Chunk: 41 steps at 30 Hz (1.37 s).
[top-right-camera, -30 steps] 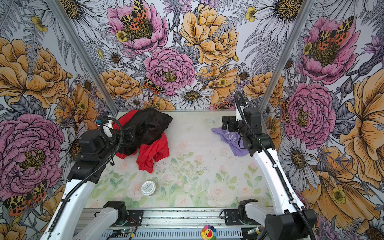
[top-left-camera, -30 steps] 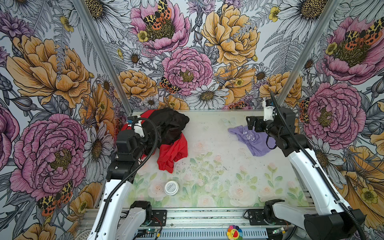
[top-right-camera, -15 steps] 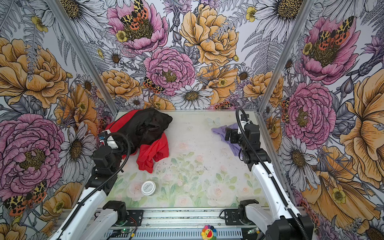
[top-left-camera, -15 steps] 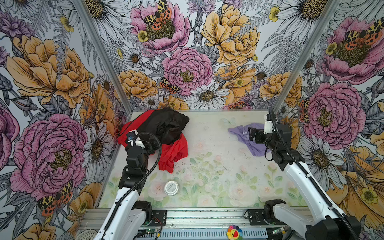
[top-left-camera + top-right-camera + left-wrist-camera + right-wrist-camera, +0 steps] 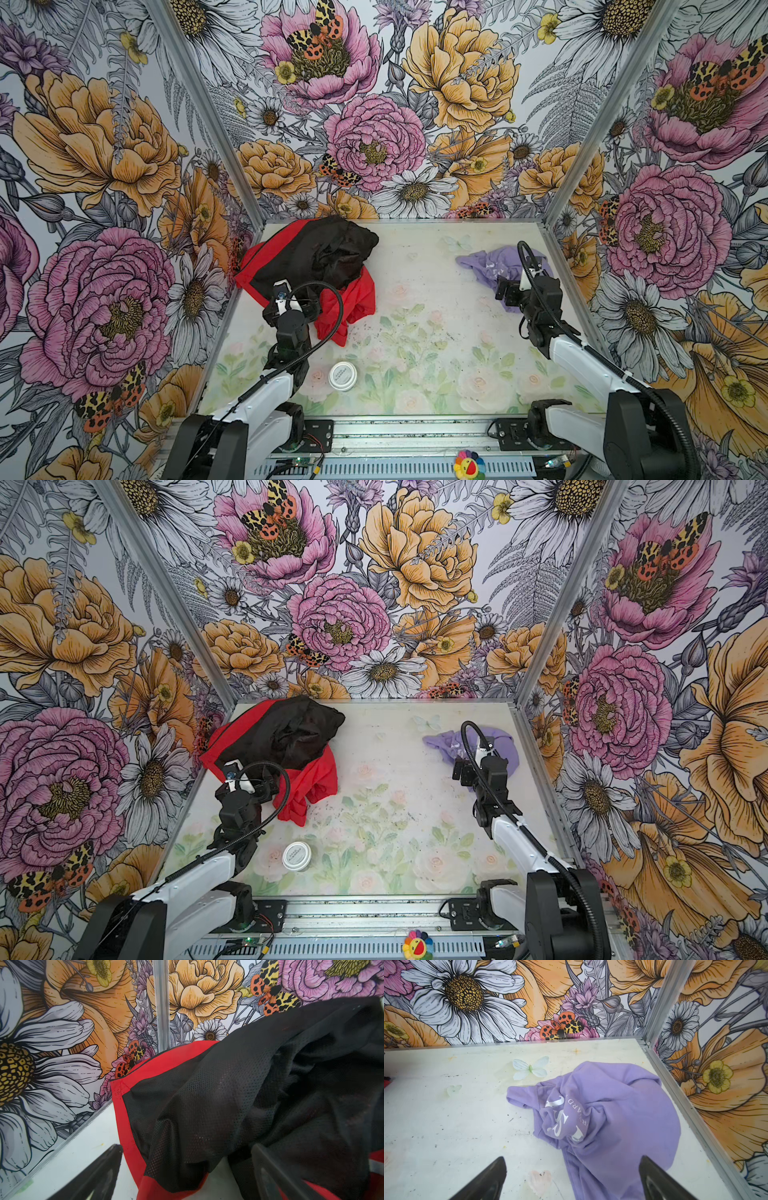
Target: Pick out a specific cloth from the pile
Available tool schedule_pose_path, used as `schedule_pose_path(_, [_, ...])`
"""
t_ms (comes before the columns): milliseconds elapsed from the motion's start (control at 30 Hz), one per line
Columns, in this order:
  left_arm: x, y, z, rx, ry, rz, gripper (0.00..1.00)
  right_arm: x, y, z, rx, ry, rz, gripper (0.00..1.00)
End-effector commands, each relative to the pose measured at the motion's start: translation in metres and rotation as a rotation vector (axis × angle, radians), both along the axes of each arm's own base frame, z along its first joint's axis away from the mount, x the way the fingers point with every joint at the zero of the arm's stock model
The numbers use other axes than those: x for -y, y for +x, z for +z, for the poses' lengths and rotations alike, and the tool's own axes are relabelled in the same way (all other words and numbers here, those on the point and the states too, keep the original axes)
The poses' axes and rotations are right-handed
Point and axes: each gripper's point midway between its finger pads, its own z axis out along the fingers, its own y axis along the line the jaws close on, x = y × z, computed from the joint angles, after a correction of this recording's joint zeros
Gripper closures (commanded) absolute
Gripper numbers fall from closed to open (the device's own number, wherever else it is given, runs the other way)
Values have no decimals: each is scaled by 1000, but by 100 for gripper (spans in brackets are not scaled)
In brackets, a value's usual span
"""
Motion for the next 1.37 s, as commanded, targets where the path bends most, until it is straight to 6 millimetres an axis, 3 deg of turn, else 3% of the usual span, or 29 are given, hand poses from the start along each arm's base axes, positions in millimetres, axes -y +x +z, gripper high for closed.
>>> schedule_pose_path(0, [0, 10, 20, 126, 41, -12, 1, 6, 12, 11, 138, -40, -6, 0])
schedule_pose_path(133, [10, 25, 20, 144, 93, -66, 1, 8, 20, -6, 145, -55, -3, 0])
schedule_pose_path(333, [8, 41, 5, 123, 79, -105, 1, 10, 24, -29, 173, -40, 11, 0])
schedule_pose_path(433, [5, 47, -8, 113, 60, -117, 1, 11, 28, -30, 155, -35, 17, 0])
schedule_pose_path(567, [1, 51, -11, 88, 44, -107, 1, 9, 33, -32, 132, -29, 33, 1])
schedule_pose_path(733, [-3, 75, -21, -20, 24, -99, 1, 10, 33, -33, 127, -25, 33, 1])
schedule_pose_path(1333, [-4, 77, -21, -25, 5, -130, 2, 9, 33, -33, 127, -25, 35, 0])
